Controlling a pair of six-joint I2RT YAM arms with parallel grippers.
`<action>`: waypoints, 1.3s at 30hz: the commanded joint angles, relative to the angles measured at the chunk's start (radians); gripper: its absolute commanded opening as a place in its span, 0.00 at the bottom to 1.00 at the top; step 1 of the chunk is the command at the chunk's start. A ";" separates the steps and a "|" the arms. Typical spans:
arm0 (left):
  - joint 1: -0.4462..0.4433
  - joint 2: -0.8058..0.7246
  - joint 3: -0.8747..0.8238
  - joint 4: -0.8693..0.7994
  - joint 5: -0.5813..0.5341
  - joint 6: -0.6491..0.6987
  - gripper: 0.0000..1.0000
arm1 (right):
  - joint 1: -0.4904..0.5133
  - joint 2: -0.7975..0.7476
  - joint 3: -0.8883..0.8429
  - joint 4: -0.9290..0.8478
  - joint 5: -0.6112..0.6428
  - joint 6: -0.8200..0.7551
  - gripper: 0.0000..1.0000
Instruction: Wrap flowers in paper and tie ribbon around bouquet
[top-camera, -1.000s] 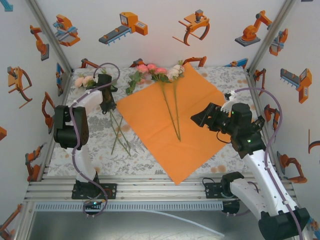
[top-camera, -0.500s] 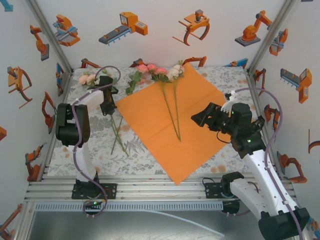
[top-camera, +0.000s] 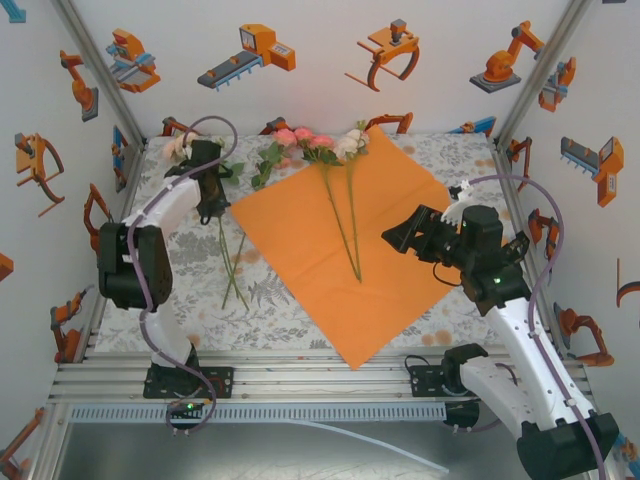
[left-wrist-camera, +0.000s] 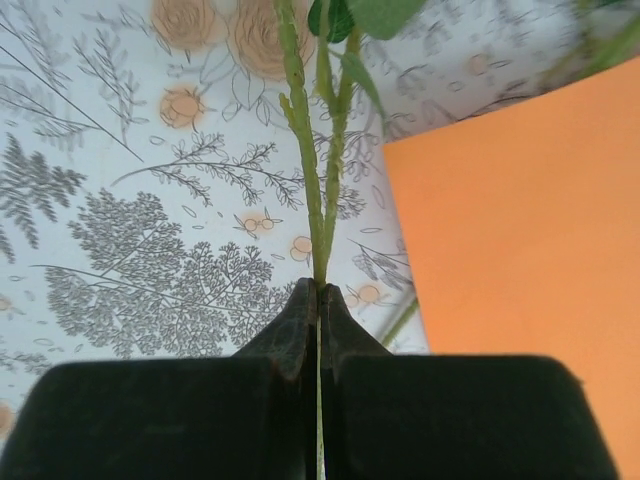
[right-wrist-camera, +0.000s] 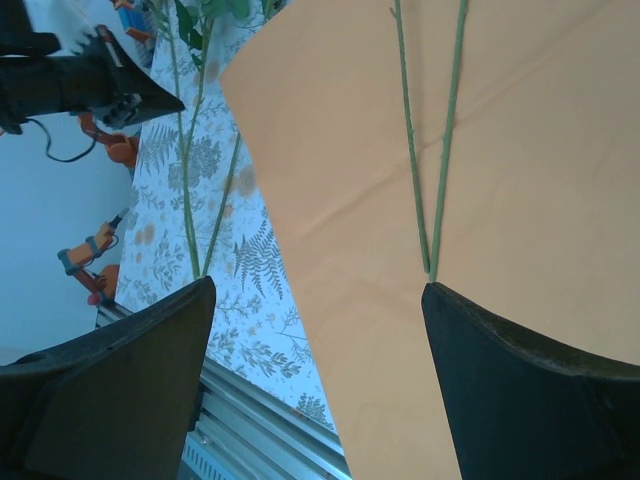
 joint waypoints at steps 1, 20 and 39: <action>-0.026 -0.114 0.045 -0.007 -0.038 0.040 0.00 | 0.009 0.000 -0.009 -0.007 0.008 -0.016 0.76; -0.361 -0.140 0.144 0.497 0.216 -0.139 0.00 | 0.010 -0.029 0.001 0.028 -0.058 -0.003 0.76; -0.591 0.689 0.917 0.222 0.296 -0.144 0.00 | 0.008 -0.165 -0.026 -0.107 0.024 -0.050 0.76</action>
